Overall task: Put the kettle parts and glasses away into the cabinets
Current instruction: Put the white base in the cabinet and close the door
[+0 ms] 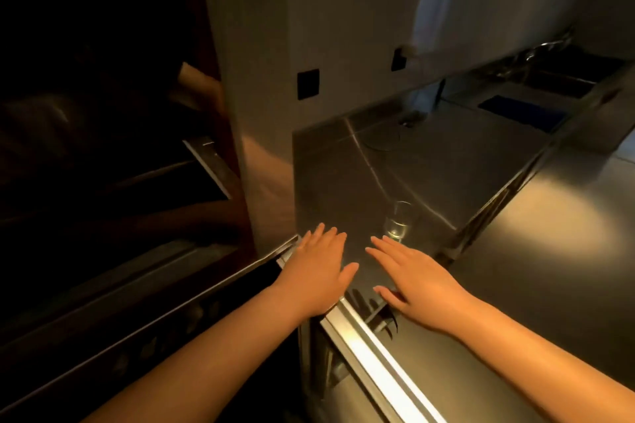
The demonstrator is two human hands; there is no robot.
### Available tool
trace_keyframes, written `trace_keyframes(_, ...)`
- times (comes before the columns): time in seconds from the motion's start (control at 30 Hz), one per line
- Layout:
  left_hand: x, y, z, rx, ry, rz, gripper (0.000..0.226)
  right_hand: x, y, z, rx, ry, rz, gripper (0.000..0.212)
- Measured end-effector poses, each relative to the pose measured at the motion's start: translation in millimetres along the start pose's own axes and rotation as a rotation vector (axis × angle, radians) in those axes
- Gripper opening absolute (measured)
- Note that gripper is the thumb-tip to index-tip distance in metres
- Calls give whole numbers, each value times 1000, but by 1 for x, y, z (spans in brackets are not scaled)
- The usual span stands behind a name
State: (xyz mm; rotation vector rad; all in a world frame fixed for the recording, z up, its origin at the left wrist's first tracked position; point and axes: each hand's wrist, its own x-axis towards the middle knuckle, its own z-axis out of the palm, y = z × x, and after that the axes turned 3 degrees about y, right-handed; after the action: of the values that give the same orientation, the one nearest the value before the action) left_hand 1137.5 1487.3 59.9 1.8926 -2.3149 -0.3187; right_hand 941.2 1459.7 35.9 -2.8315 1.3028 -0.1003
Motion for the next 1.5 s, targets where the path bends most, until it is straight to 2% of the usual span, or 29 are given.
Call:
trace_keyframes(0.23, 76, 4, 23, 188, -257, -119, 73, 31, 59, 31, -18, -86, 71, 65)
trace_keyframes(0.4, 112, -4, 43, 290, -410, -166, 74, 52, 89, 49, 10, -72, 141, 65)
trace_keyframes(0.63, 151, -23, 61, 301, -583, -273, 97, 77, 117, 66, 85, -61, 272, 66)
trace_keyframes(0.83, 157, -14, 72, 442, -777, -214, 86, 86, 134, 82, 128, -78, 348, 65)
trace_keyframes(1.1, 168, -27, 82, 359, -620, -164, 75, 99, 149, 97, 78, -76, 340, 54)
trace_keyframes(1.37, 180, -15, 98, 243, -394, -4, 70, 106, 151, 106, 57, -44, 344, 37)
trace_keyframes(1.5, 187, -18, 107, 116, -330, 13, 83, 109, 151, 107, 58, -42, 348, 33)
